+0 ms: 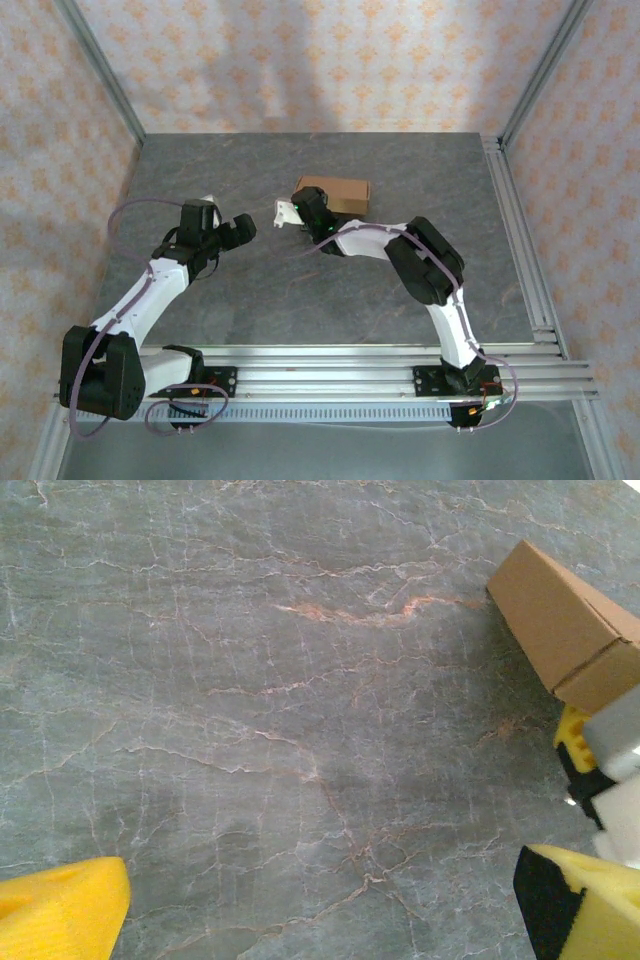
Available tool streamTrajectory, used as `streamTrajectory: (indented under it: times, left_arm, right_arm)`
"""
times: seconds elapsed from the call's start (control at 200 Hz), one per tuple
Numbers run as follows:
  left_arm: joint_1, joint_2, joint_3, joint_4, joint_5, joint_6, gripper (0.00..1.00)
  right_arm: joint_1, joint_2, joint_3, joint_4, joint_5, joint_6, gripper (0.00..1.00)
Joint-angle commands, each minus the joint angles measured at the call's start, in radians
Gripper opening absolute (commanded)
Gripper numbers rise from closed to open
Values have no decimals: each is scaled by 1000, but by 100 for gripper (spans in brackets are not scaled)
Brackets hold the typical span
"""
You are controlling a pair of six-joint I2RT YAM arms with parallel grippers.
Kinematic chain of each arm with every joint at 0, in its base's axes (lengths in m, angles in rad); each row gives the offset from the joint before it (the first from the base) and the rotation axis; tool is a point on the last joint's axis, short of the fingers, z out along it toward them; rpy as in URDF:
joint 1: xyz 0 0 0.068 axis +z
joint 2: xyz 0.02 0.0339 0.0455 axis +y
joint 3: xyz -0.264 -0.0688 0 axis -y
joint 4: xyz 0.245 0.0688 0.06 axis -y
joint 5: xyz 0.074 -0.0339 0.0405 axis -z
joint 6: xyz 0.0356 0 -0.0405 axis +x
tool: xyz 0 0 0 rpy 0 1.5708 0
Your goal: Fold the paper box
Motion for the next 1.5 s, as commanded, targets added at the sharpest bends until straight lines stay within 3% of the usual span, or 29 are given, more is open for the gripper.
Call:
streamTrajectory:
  times: [0.0, 0.065, 0.16, 0.255, 0.41, 0.536, 0.611, 0.721, 0.831, 0.961, 1.106, 1.306, 1.491]
  left_arm:
    - [10, -26, -3, -27, -25, -4, 100]
    - [13, -30, -6, -33, -24, -5, 100]
    - [16, -41, -7, -35, -23, -2, 100]
    - [19, -43, -12, -21, -12, -1, 100]
    - [28, -45, -36, 54, -6, -8, 100]
    - [31, -62, -64, 143, -22, 55, 100]
    - [35, -79, -97, 224, -55, 95, 100]
    - [36, -85, -126, 311, -99, 153, 100]
    - [41, -73, -153, 383, -130, 237, 100]
    - [54, -79, -213, 500, -145, 363, 100]
    - [57, -77, -297, 629, -212, 512, 100]
    - [59, 28, -339, 773, -256, 561, 100]
    - [83, 134, -305, 808, -226, 550, 100]
  right_arm:
    - [-4, 44, -21, 177, 50, -20, 48]
    - [-4, 44, -31, 175, 39, -12, 53]
    - [-12, 0, -36, 77, -16, 63, 82]
    - [-21, -54, -19, -107, -93, 138, 100]
    - [-52, -151, 86, -628, -376, 310, 100]
    - [-73, -273, 45, -724, -575, 415, 100]
    - [-94, -355, -22, -686, -641, 482, 100]
    - [-122, -480, -136, -607, -635, 584, 100]
    - [-177, -619, -315, -409, -615, 721, 100]
    - [-304, -765, -522, -196, -576, 901, 100]
    - [-442, -874, -700, -59, -470, 981, 100]
    - [-601, -876, -857, 83, -391, 1052, 100]
    - [-698, -724, -962, 377, -472, 1144, 100]
